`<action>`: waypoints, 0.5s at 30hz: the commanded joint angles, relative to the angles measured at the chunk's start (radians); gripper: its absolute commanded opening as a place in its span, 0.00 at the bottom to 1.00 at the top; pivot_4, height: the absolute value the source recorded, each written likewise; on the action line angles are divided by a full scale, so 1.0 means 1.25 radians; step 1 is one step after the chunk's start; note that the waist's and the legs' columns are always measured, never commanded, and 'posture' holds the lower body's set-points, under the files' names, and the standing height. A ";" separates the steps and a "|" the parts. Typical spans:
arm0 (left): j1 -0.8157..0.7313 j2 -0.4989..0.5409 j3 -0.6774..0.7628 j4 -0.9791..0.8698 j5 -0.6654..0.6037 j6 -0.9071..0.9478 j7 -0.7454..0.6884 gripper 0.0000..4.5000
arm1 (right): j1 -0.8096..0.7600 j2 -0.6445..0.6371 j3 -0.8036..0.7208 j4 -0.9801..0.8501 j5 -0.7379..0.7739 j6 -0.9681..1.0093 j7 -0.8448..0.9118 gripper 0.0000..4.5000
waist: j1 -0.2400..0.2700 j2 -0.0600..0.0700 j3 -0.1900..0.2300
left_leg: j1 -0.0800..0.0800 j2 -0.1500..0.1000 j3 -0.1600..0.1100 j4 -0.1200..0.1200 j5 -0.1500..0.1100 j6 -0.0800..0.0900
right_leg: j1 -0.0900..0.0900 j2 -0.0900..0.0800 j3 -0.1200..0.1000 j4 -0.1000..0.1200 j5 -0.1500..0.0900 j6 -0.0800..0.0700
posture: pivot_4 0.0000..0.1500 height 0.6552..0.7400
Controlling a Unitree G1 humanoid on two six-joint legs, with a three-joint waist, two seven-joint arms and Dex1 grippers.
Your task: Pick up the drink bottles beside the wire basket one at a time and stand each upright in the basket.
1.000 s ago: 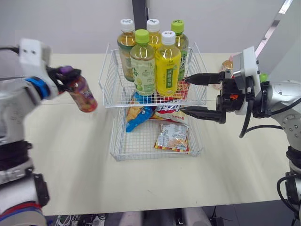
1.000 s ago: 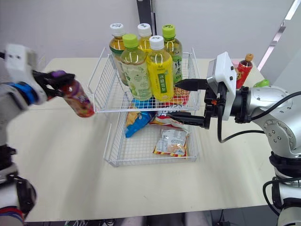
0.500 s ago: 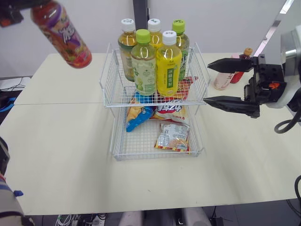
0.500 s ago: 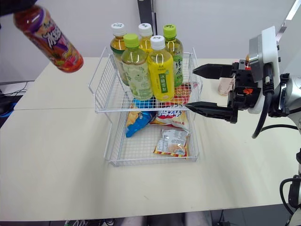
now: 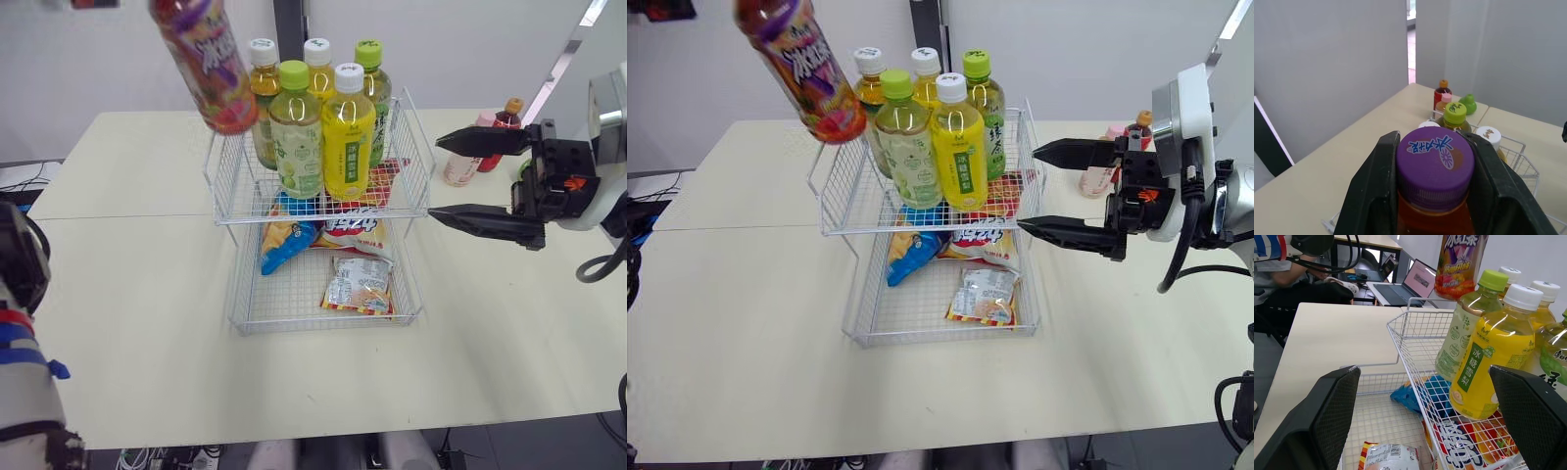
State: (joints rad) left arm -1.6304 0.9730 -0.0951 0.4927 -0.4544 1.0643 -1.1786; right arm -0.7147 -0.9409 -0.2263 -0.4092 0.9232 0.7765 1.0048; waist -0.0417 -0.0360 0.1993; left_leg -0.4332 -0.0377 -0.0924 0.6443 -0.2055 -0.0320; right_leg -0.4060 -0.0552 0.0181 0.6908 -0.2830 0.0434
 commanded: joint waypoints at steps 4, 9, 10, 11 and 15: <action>0.049 -0.022 0.034 -0.057 0.012 -0.034 0.009 0.30 | -0.001 -0.014 -0.026 -0.015 0.006 -0.015 0.002 1.00 | -0.002 0.000 0.000 | 0.000 0.000 -0.002 0.000 0.000 0.000 | 0.000 0.000 0.000 0.000 0.000 0.000 | 1.00 1.00; 0.099 -0.030 0.040 -0.084 0.012 -0.041 0.006 0.30 | -0.009 -0.014 -0.027 -0.013 0.010 -0.012 -0.004 1.00 | -0.002 0.000 0.000 | 0.000 0.000 -0.003 0.000 0.000 0.000 | 0.000 0.000 0.000 0.000 0.000 0.000 | 1.00 1.00; 0.114 -0.030 0.037 -0.091 0.018 -0.054 0.006 0.30 | -0.010 -0.015 -0.028 -0.012 0.010 -0.012 -0.004 1.00 | -0.002 0.000 0.000 | 0.000 0.000 -0.003 0.000 0.000 0.000 | 0.000 0.000 0.000 0.000 0.000 0.000 | 1.00 1.00; 0.124 -0.031 0.036 -0.096 0.022 -0.063 0.007 0.30 | -0.010 -0.015 -0.028 -0.011 0.010 -0.012 -0.004 1.00 | -0.002 0.000 0.000 | 0.000 0.000 -0.003 0.000 0.000 0.000 | 0.000 0.000 0.000 0.000 0.000 0.000 | 1.00 1.00; 0.151 -0.043 0.036 -0.108 0.026 -0.084 0.013 0.30 | -0.012 -0.013 -0.028 -0.011 0.012 -0.011 -0.007 1.00 | -0.002 0.000 0.000 | 0.000 0.000 -0.003 0.001 0.000 0.000 | 0.000 0.000 0.000 0.000 0.000 0.000 | 1.00 1.00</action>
State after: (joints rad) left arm -1.4137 0.9104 -0.0910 0.3988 -0.4240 0.9922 -1.1670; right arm -0.7156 -0.9420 -0.2262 -0.4093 0.9239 0.7731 1.0017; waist -0.0441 -0.0361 0.1993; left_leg -0.4333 -0.0378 -0.0964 0.6450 -0.2055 -0.0320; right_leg -0.4063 -0.0553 0.0185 0.6912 -0.2829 0.0433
